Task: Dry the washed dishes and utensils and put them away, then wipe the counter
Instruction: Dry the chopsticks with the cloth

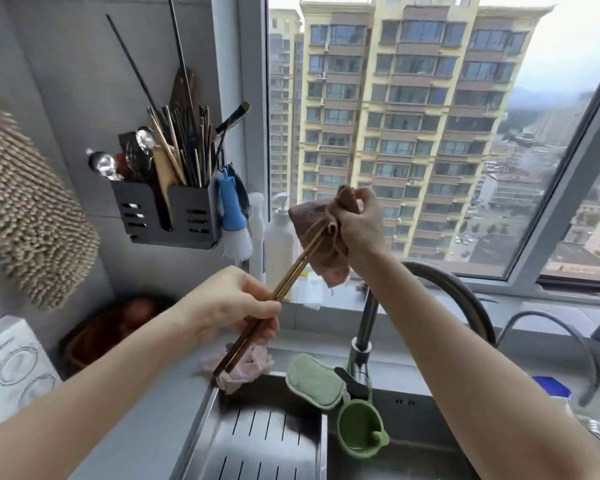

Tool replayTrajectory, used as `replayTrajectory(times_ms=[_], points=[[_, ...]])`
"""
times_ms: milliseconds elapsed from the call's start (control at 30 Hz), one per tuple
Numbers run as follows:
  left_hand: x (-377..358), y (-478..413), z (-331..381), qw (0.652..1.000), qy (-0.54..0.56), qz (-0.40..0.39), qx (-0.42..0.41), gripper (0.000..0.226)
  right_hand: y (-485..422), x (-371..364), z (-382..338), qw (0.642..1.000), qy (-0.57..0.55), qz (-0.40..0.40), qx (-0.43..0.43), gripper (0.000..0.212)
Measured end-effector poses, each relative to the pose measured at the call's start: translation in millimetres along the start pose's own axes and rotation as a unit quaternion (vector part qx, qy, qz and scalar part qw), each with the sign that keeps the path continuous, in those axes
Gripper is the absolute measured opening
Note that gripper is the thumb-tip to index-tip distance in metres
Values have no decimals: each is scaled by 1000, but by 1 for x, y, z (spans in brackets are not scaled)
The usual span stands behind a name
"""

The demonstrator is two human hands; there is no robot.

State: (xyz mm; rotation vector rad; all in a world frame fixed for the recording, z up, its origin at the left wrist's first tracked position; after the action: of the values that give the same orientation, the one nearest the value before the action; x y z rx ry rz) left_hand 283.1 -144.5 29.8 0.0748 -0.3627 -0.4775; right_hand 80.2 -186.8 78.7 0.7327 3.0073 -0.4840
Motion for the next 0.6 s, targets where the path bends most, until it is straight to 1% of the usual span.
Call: replayTrajectory(times_ms=[67, 100, 133, 167, 233, 333, 400, 467, 533, 600], points=[[34, -1, 5, 997, 9, 61, -38, 10, -14, -5, -14, 998, 20, 46, 41, 22], [55, -2, 9, 990, 42, 113, -67, 7, -19, -9, -22, 996, 30, 54, 62, 26], [77, -6, 13, 976, 90, 173, -100, 6, -21, -13, -27, 994, 45, 51, 82, 30], [99, -12, 18, 954, 140, 231, -133, 7, -22, -20, -30, 993, 59, 35, 101, 31], [135, -27, 29, 905, 214, 320, -182, 6, -18, -35, -27, 989, 84, -4, 121, 26], [165, -54, 48, 848, 272, 405, -209, 23, -12, -57, -12, 986, 111, -49, 112, 22], [180, -68, 59, 821, 261, 459, -219, 27, -13, -66, -2, 984, 116, -73, 111, 26], [193, -77, 69, 805, 187, 518, -219, 29, -13, -71, 3, 982, 124, -93, 108, 23], [201, -86, 73, 799, 148, 543, -214, 27, -14, -75, 5, 980, 131, -103, 111, 18], [204, -94, 70, 800, 89, 562, -191, 24, -14, -75, 6, 978, 137, -102, 121, 20]])
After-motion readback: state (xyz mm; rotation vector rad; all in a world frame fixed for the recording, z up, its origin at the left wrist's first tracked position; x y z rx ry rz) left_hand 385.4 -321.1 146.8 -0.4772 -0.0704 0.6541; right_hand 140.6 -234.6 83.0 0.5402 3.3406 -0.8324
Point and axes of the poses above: each hand's wrist, its own y-axis away from the middle knuckle, its own x-axis out of the back of the hand, z = x × y, the point moved 5 cm from there along -y, towards the middle knuckle, and after that the axes turned 1 degree about z, right-handed, at the moved point
